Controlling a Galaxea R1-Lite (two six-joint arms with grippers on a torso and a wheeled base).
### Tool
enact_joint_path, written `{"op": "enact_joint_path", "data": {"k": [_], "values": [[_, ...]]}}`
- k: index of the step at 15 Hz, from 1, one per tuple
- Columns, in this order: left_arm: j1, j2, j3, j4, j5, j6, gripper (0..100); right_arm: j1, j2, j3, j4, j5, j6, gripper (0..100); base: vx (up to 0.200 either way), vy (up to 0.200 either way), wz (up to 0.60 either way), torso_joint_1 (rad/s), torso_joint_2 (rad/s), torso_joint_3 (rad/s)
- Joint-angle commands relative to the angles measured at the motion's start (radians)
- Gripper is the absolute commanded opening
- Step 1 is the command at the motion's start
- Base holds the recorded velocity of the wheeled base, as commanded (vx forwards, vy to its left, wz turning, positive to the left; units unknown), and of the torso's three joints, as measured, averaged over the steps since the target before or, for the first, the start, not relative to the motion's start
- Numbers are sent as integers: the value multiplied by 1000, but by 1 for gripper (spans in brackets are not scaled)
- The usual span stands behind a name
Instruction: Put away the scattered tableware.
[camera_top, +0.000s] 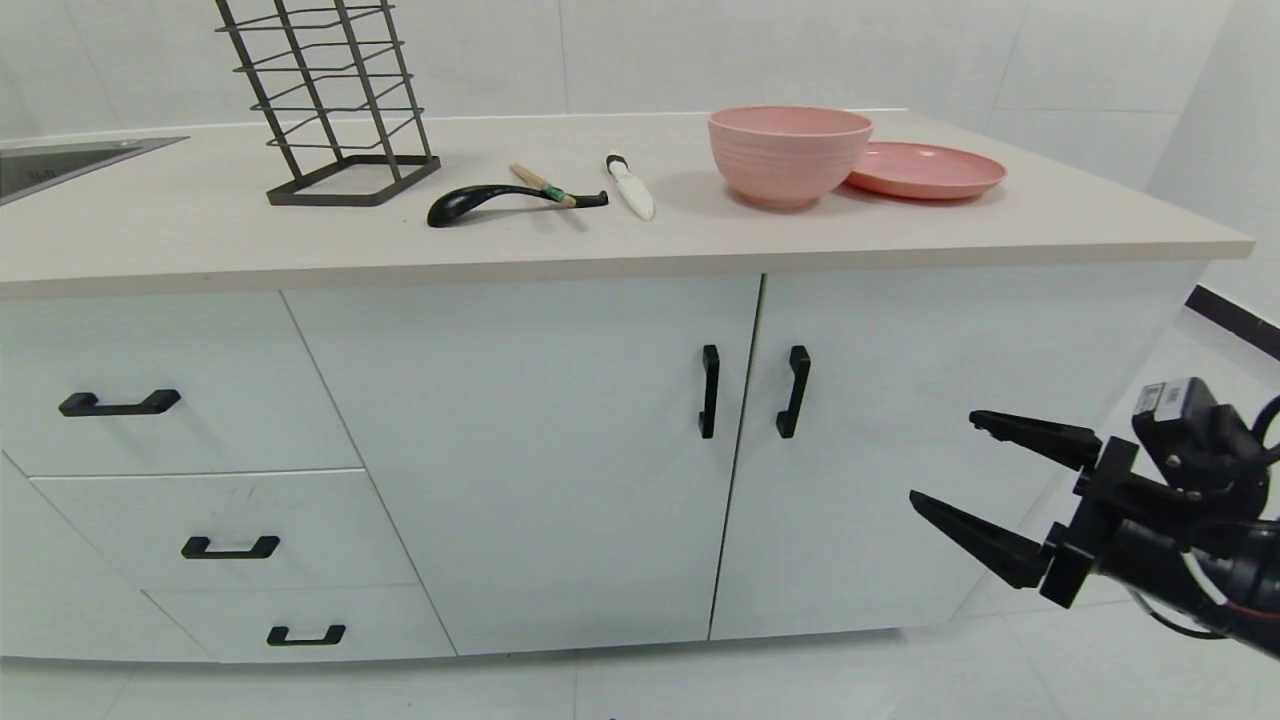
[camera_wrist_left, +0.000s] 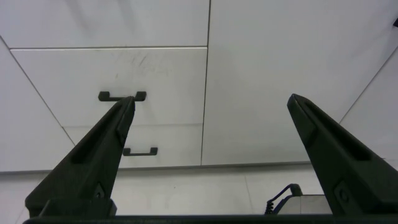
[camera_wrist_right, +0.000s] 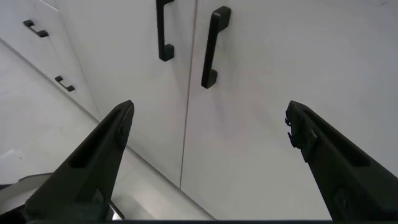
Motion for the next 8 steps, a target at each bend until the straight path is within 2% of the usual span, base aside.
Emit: {"op": "enact_joint_path", "data": {"k": [1, 4, 8], "values": [[0, 1, 0, 0, 0, 0, 100, 4, 130, 1, -59, 46, -26, 100, 0, 0, 0, 0, 0, 0], [0, 1, 0, 0, 0, -1, 100, 42, 168, -26, -111, 99, -41, 100, 0, 0, 0, 0, 0, 0], [0, 1, 0, 0, -3, 0, 100, 93, 226, -123, -116, 99, -41, 100, 0, 0, 0, 0, 0, 0]]}}
